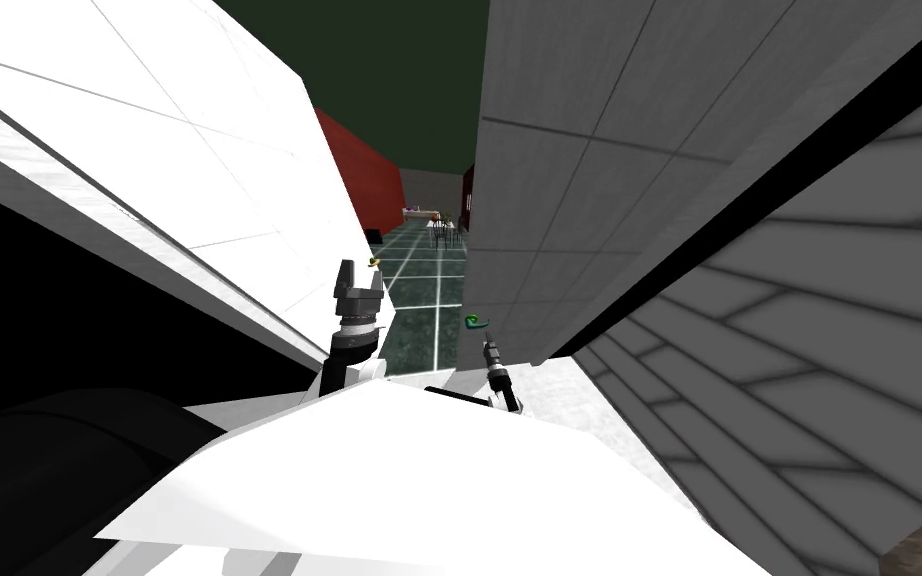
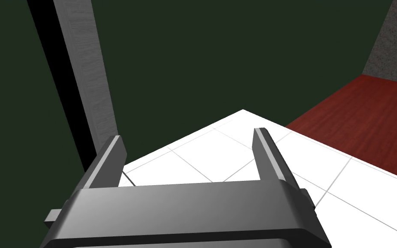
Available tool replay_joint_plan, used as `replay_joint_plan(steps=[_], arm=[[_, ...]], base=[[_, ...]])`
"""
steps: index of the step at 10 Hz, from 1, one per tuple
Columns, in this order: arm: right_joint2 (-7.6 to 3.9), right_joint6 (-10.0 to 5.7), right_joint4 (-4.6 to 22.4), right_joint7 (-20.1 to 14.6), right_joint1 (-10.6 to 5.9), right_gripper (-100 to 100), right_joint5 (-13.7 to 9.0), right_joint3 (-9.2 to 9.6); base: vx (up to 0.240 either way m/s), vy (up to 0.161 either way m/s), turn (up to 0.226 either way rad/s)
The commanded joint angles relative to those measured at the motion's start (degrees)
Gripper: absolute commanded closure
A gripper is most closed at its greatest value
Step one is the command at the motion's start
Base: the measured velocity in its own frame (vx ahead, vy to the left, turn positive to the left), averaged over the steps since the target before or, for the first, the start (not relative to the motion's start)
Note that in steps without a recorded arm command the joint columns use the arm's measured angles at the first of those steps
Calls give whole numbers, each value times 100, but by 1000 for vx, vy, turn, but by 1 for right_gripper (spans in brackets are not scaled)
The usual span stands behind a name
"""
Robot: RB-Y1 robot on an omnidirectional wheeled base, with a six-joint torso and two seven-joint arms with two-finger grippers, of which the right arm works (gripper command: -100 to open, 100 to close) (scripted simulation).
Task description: Push the door open
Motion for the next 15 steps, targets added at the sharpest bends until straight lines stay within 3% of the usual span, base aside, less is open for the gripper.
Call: replay_joint_plan(steps=[1, 2, 4, 6, 7, 12, 15], arm=[[15, -6, 7, 0, -5, -100, -9, -21], [66, -12, 22, -1, -14, -100, -15, -34], [302, -26, 55, -4, -33, -100, -28, -63], [303, -108, 211, 7, -119, -100, -38, -82], [303, -108, 211, 7, -119, 100, -38, -82], [303, -108, 211, 7, -119, 100, -38, -82], [172, -98, 222, 38, -129, 100, -100, -209]], base=[[208, 82, 32], [196, 80, 19], [198, 68, 25], [80, 20, 6], [0, 0, 0], [-7, -3, 2], [111, 71, -36]])
